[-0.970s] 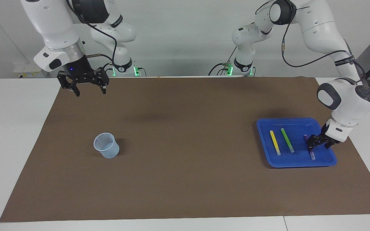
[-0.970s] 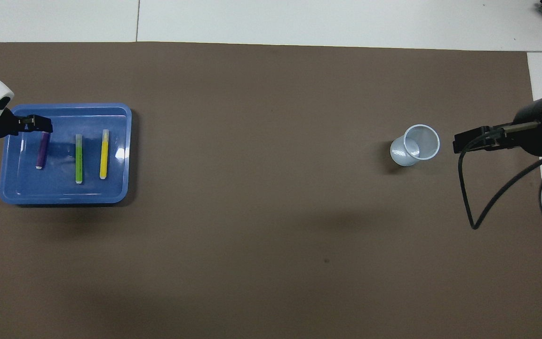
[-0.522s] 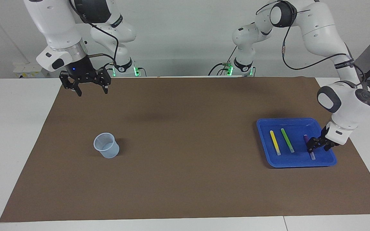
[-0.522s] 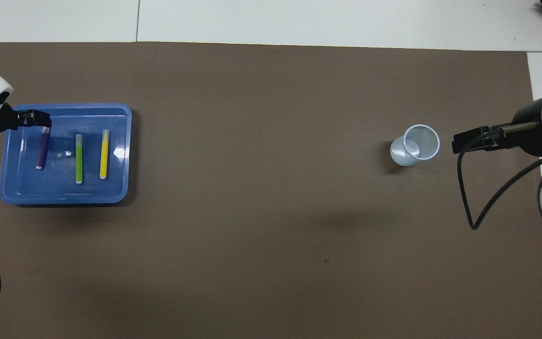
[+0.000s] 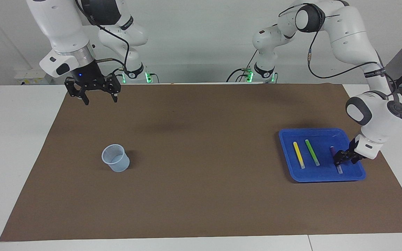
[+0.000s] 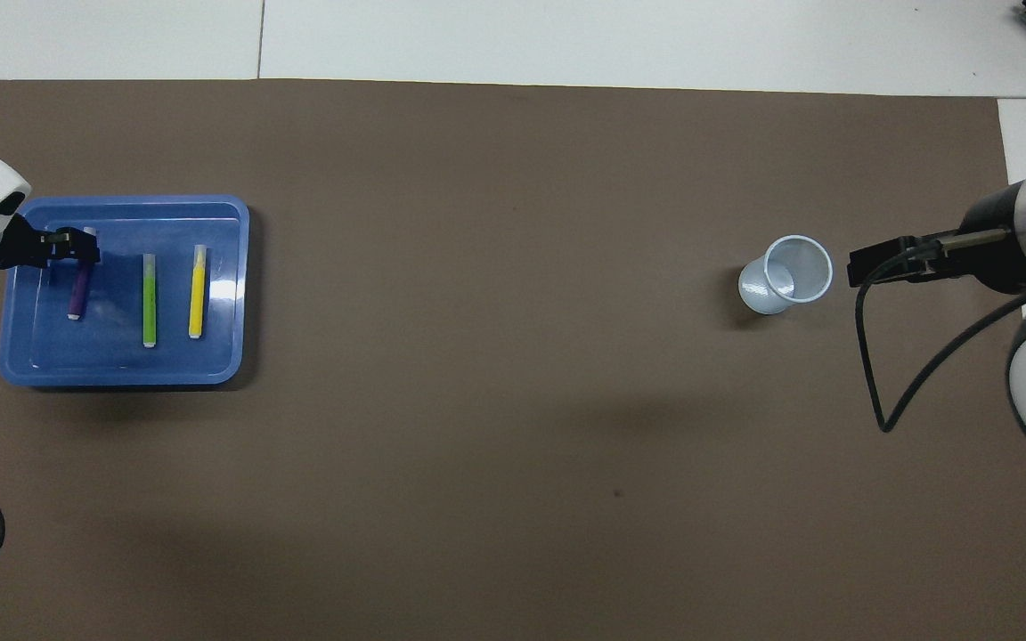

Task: Transfer and insert pens with both arms
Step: 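Move the left gripper over the purple pen in the blue tray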

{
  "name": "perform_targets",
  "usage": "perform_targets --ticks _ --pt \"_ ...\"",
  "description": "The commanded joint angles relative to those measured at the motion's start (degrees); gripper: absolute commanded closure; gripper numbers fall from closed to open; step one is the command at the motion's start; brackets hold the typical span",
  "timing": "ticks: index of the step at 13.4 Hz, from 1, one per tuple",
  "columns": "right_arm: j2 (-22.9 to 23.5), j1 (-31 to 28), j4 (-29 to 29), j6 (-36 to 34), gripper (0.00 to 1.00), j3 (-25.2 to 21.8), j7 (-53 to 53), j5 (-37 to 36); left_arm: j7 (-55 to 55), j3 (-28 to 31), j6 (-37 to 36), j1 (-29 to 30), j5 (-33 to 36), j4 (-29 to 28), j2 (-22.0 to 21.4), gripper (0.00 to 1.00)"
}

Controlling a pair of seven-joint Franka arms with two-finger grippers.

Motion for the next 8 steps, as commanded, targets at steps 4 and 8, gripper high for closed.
perform_targets --ticks 4,8 --pt "-1.2 -0.2 -1.7 1.4 0.0 0.2 0.9 0.9 0.7 -0.6 -5.7 0.2 0.1 1.8 0.0 0.38" --pt "-1.2 -0.2 -1.6 1.4 0.0 0.2 0.9 0.9 0.8 -0.8 -5.7 0.3 -0.1 1.7 -0.1 0.73"
